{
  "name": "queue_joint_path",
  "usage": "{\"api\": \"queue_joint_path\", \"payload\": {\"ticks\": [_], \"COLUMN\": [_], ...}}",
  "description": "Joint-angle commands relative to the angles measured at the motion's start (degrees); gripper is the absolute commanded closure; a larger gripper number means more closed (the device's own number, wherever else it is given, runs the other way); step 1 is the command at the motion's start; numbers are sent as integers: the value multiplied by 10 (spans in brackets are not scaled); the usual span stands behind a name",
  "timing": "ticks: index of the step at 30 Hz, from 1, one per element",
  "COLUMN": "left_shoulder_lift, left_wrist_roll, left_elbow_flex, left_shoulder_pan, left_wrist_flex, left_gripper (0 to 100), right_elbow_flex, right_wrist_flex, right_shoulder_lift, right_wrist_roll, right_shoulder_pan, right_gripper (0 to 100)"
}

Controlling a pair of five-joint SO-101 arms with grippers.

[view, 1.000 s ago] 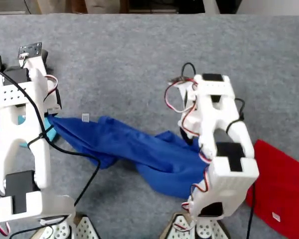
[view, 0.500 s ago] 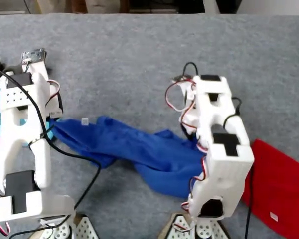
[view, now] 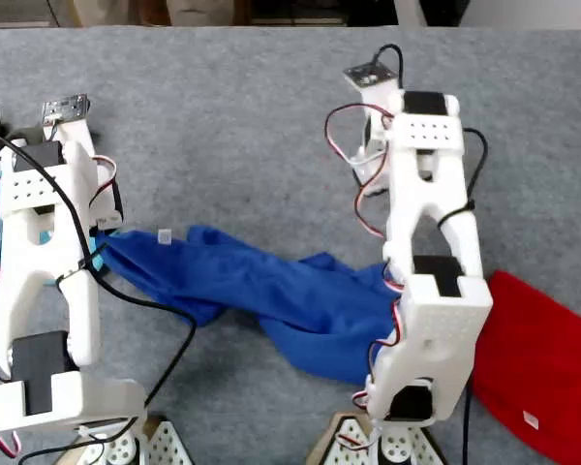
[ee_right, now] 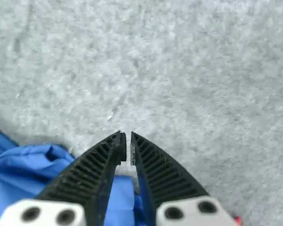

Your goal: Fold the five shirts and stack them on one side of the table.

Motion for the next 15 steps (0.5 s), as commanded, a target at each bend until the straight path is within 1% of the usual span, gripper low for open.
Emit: {"api": "queue_joint_path", "payload": {"ticks": [1,2,4,6,8,10,12,15], "left_shoulder_lift": [-16,-16,-16,-16,-16,-16,-16,-16], "left_wrist_roll": [-4,-4,-4,-4,-4,-4,-4,-4], "left_elbow_flex": [-8,-8,-8,-8,-8,-8,-8,-8], "left_shoulder_pan": [7,7,7,7,7,6,6,7], "left_wrist_flex": [-4,-4,-4,-4,-4,-4,-4,-6], "left_gripper": [981,981,981,981,981,981,981,981], "right_elbow_flex": [-8,5,35,75,119,153,182,200], "right_wrist_flex": [45,55,67,69,66,51,16,-17], "right_shoulder_lift": [-5,-7,-7,-7,-7,-4,-4,-4], "right_wrist_roll": [18,20,31,74,95,95,95,93], "right_shoulder_pan": [-30,-41,-59,-74,-85,-87,-84,-84], "right_gripper": [949,918,826,741,706,718,759,889]}}
